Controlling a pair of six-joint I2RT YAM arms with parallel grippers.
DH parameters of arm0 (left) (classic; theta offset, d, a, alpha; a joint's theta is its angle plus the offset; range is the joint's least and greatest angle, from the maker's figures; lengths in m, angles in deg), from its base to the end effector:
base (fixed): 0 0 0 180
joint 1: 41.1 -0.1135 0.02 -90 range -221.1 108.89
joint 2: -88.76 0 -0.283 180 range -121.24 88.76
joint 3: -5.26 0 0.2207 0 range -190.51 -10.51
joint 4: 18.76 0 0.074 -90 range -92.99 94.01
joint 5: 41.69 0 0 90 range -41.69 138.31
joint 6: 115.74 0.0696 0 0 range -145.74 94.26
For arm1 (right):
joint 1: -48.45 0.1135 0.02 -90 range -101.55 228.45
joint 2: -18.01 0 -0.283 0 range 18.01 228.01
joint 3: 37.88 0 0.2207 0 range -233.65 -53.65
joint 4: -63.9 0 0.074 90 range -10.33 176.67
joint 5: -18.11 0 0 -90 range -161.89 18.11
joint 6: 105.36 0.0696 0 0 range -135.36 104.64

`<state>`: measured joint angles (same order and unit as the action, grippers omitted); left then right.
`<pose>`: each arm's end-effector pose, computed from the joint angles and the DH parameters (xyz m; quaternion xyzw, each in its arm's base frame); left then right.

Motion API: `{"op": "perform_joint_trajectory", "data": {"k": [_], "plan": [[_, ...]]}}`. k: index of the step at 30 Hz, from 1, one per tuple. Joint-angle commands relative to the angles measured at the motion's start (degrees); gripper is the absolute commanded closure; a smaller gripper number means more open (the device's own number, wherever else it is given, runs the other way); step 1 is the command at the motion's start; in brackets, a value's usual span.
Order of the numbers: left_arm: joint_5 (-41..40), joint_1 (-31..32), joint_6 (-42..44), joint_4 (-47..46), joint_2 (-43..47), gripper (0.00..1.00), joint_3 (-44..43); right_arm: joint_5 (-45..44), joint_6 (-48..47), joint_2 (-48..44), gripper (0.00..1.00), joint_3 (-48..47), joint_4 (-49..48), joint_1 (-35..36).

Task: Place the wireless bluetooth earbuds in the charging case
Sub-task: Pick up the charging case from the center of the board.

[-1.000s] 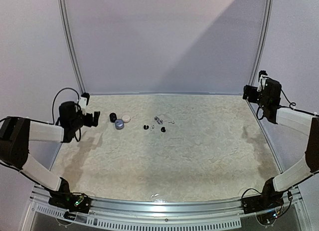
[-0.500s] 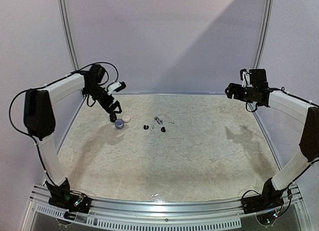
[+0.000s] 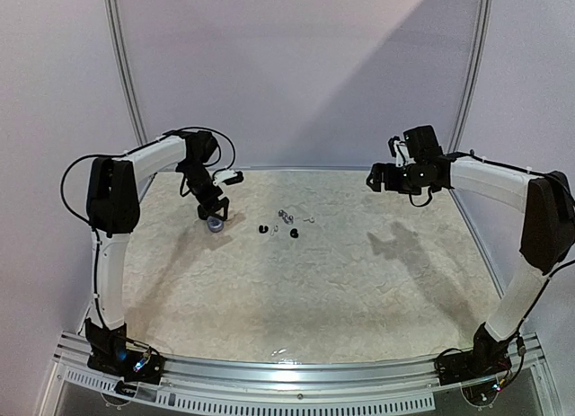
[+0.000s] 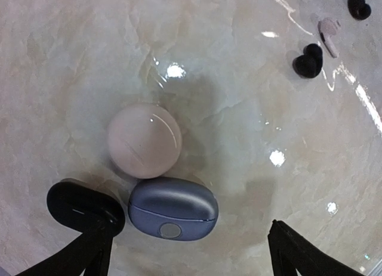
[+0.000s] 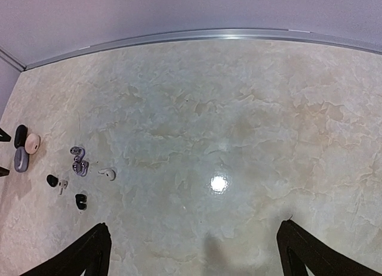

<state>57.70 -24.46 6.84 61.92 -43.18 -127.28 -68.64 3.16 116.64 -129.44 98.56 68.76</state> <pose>0.4321 -0.1410 0.1858 0.4199 0.8998 -0.0688 0.0966 0.3630 0.1386 0.2706 -0.0258 0.9119 0.1603 0.3769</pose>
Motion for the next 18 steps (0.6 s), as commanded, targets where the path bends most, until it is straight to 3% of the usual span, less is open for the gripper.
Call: {"op": "perform_joint_trajectory", "data": {"k": [1,11,18], "plan": [[-1.1,-0.2,0.9,1.6,-1.4,0.08,2.5,-1.6,1.3,0.9,0.01,-1.6,1.7,0.8],[-2.5,-0.9,3.2,-2.2,-3.2,0.11,3.4,0.6,1.7,3.4,0.01,-4.3,2.6,0.9],[-1.1,-1.6,2.4,-1.6,-4.1,0.2,3.9,1.3,2.2,4.0,0.01,-4.2,2.7,1.0]]}}
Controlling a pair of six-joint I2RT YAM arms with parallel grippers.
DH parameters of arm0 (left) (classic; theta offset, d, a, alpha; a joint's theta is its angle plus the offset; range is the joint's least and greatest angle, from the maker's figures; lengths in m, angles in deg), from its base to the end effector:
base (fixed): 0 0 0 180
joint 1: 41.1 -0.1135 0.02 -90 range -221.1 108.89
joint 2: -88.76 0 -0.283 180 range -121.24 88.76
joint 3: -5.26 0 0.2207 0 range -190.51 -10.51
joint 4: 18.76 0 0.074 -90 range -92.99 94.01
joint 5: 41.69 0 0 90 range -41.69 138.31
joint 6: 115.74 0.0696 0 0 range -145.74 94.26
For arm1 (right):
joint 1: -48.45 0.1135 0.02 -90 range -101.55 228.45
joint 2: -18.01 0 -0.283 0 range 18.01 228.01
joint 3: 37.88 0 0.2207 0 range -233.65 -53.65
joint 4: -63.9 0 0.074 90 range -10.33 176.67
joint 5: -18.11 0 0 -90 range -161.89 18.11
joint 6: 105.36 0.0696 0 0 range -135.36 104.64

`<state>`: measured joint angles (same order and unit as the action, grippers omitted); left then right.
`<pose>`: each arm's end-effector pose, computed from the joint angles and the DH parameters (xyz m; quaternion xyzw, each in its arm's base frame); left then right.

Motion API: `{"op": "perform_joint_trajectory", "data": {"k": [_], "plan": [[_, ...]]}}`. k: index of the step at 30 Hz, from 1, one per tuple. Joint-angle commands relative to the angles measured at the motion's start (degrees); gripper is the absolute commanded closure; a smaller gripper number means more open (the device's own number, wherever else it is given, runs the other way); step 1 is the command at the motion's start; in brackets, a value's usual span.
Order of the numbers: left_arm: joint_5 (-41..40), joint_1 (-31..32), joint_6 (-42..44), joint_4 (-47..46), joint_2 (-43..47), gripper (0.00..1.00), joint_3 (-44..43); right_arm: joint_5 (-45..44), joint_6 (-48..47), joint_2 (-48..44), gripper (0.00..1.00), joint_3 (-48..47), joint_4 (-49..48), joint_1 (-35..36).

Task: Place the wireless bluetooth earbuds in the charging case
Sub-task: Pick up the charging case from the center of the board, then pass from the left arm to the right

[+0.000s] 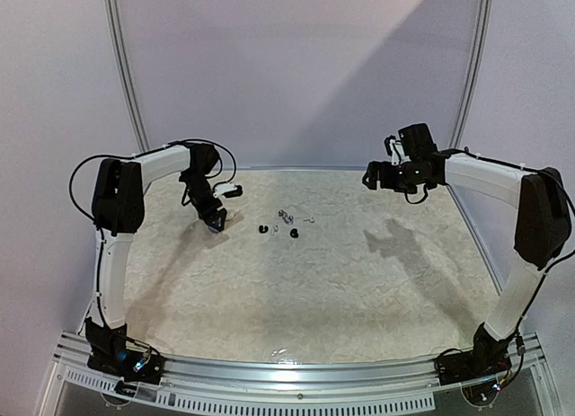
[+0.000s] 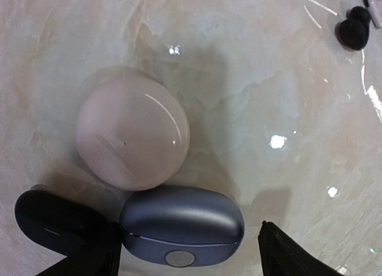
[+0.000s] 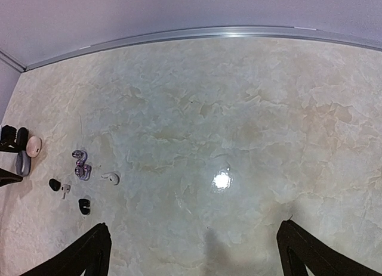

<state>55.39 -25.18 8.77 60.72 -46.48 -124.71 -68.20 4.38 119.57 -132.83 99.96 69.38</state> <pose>0.4340 -0.1327 0.1500 0.4273 0.9008 -0.0535 0.0551 0.3733 0.1476 0.2681 -0.0224 0.9152 0.1671 0.3659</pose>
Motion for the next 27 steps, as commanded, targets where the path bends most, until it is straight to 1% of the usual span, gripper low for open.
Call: {"op": "perform_joint_trajectory", "data": {"k": [1,10,11,16,21,25,27], "plan": [[1.4,-0.8,0.6,-0.4,-0.6,0.21,1.6,0.9,1.0,1.1,0.01,-0.8,1.2,0.5],[1.9,-0.7,0.3,-1.4,-0.7,0.3,2.8,0.8,0.8,1.4,0.01,-1.5,0.8,0.8],[1.9,-0.7,0.3,-1.8,-0.4,0.34,3.0,0.8,0.8,1.4,0.01,-1.6,0.9,0.9],[2.7,-0.7,0.3,-4.9,1.5,0.46,5.6,0.0,0.6,1.1,0.01,-2.0,1.1,0.9],[3.7,-0.7,-0.1,-8.2,2.7,0.54,8.4,0.1,0.8,1.1,0.01,-2.3,0.9,0.9],[4.8,-0.6,-0.1,-9.3,5.3,0.56,9.5,0.1,1.1,0.9,0.01,-2.9,1.4,1.2],[5.9,-0.6,-0.1,-10.1,9.0,0.57,10.6,0.1,1.2,0.8,0.01,-3.6,1.9,1.9]]}}
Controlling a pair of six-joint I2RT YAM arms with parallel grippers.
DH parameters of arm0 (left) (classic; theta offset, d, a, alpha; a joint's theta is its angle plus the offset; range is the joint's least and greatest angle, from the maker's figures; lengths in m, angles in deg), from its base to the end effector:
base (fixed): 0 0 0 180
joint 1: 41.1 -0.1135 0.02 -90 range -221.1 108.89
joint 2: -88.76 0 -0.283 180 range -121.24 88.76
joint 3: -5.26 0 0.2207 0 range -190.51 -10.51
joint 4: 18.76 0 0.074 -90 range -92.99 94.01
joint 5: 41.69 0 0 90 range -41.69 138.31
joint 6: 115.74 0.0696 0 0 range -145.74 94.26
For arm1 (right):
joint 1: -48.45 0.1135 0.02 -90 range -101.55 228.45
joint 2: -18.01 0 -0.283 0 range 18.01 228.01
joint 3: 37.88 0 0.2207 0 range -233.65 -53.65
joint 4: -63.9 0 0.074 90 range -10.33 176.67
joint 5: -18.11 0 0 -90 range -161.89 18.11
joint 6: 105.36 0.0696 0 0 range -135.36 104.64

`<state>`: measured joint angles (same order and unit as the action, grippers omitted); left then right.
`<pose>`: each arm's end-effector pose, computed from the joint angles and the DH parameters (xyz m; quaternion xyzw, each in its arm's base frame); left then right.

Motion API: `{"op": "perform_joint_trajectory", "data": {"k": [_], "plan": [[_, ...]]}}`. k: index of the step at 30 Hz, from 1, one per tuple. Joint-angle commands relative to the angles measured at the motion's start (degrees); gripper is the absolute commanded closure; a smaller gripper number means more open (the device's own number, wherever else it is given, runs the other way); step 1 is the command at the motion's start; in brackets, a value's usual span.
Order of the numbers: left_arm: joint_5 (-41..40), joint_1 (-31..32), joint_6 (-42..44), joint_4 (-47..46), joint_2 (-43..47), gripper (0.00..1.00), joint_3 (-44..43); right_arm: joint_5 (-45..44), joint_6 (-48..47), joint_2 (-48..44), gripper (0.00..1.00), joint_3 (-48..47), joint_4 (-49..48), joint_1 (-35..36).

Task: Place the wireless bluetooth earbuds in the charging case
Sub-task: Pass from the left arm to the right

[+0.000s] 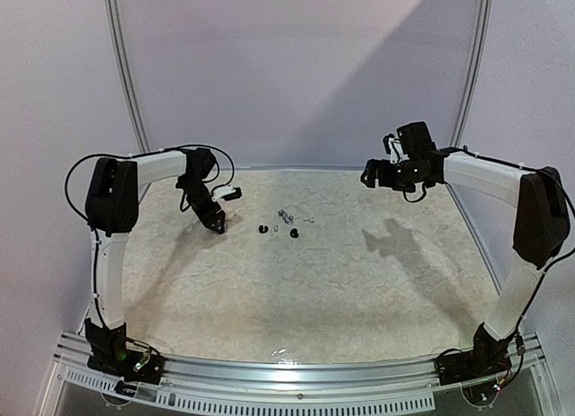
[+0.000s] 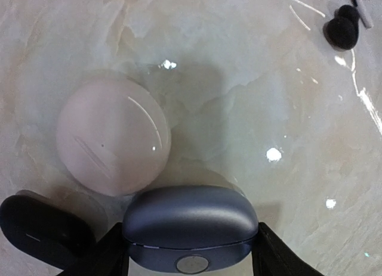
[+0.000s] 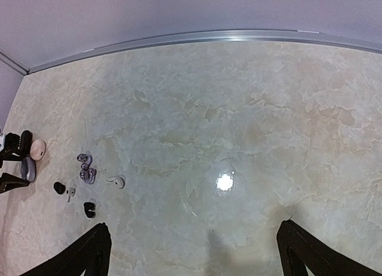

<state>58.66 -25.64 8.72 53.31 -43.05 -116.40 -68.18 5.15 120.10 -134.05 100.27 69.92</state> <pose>0.4258 -0.1307 0.1444 0.4248 0.8982 -0.0776 0.0815 0.3752 0.1524 0.2709 -0.0207 0.9140 0.1724 0.3668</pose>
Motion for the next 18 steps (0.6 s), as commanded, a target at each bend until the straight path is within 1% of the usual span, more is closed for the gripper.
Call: {"op": "perform_joint_trajectory", "data": {"k": [1,6,9,13,15,18], "plan": [[3.5,-0.1,0.1,-3.1,7.7,0.57,2.9,0.2,0.4,0.4,0.01,-3.1,1.8,1.7],[9.5,0.4,4.2,-5.2,21.3,0.59,7.0,1.3,2.1,1.8,0.02,-10.1,3.6,5.3],[10.4,1.6,6.7,-11.2,29.0,0.64,11.2,1.7,4.0,3.8,0.04,-14.5,2.2,9.0],[10.0,4.8,8.6,-18.8,36.2,0.65,16.7,3.4,9.2,7.6,0.09,-19.2,-1.8,14.7],[9.7,7.3,10.2,-25.5,40.3,0.65,21.5,4.1,11.0,9.4,0.1,-21.4,-4.3,17.6],[7.8,11.8,13.4,-37.5,47.6,0.66,31.8,6.6,11.1,12.6,0.1,-25.2,-7.7,21.5]]}}
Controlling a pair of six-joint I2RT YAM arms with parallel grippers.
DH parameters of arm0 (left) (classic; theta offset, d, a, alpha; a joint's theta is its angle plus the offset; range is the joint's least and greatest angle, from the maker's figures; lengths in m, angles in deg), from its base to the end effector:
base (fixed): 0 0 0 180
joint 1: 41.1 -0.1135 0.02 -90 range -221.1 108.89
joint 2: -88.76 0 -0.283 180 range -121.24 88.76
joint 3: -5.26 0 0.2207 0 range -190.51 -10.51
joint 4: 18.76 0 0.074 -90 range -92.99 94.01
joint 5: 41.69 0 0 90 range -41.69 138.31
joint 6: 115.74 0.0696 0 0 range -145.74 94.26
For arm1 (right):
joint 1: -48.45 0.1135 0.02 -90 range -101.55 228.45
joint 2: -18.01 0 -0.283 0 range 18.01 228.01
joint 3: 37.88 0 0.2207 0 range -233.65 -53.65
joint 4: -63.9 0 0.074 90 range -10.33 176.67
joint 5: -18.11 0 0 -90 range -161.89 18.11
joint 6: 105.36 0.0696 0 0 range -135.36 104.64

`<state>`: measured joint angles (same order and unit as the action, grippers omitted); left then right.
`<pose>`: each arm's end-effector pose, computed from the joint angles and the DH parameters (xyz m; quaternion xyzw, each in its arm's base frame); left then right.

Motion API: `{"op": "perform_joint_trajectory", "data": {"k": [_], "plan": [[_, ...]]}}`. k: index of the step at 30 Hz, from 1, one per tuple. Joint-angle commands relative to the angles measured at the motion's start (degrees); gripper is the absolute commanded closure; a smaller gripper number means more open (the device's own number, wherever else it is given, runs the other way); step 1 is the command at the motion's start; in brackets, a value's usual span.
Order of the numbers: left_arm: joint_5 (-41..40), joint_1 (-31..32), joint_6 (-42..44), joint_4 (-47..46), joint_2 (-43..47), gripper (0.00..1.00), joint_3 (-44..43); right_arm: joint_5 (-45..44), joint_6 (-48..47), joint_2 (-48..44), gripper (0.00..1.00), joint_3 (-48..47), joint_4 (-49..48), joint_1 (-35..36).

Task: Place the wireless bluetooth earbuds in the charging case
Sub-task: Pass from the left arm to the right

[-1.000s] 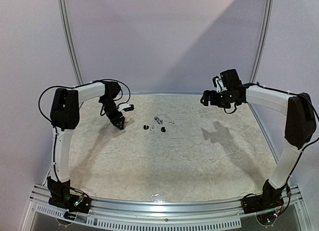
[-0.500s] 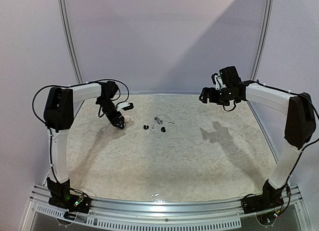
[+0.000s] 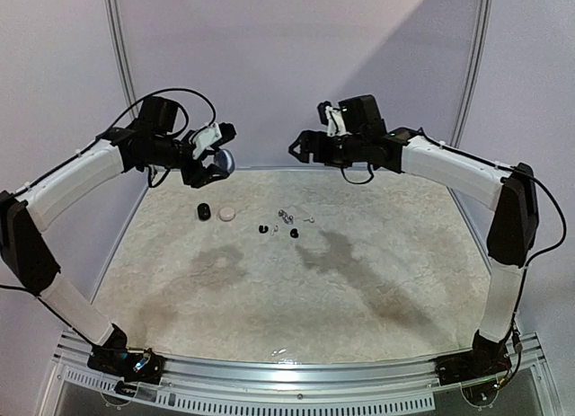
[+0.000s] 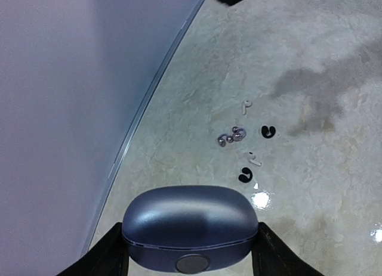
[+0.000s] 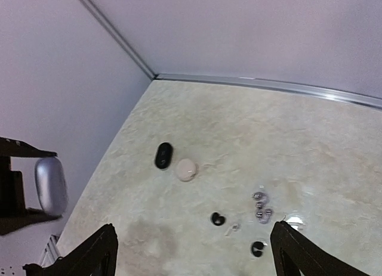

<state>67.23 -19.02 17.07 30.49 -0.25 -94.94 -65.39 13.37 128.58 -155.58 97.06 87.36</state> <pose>0.3082 -0.1494 0.3531 0.5365 0.7098 -0.0676 0.4515 0.3585 0.2995 0.3430 -0.1050 0.8408 0.3343 0.4126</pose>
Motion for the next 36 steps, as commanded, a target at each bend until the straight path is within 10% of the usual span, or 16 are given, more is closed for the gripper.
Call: {"op": "perform_joint_trajectory", "data": {"k": [1,16,23,31,33,36], "plan": [[-1.3,6.0,5.7,-17.6,5.9,0.67,12.1,5.0,2.5,5.4,0.09,-4.9,-5.1,5.0],[-5.7,11.0,5.0,-23.8,7.5,0.69,15.7,12.2,-5.5,9.7,0.17,-8.0,-6.1,9.0],[-6.4,11.1,4.9,-26.7,7.1,0.69,15.5,14.3,-6.1,11.4,0.37,-8.9,-5.6,9.0],[-6.5,11.3,3.2,-28.6,6.8,0.7,15.6,18.3,-7.5,11.9,0.81,-9.4,-6.3,9.0],[-6.1,11.3,2.1,-28.7,6.9,0.57,15.7,18.7,-8.5,11.6,0.93,-9.3,-6.1,9.0],[-0.4,10.7,1.3,-22.3,7.9,0.07,15.2,17.8,-12.0,10.5,1.0,-9.2,-3.1,8.9]]}}
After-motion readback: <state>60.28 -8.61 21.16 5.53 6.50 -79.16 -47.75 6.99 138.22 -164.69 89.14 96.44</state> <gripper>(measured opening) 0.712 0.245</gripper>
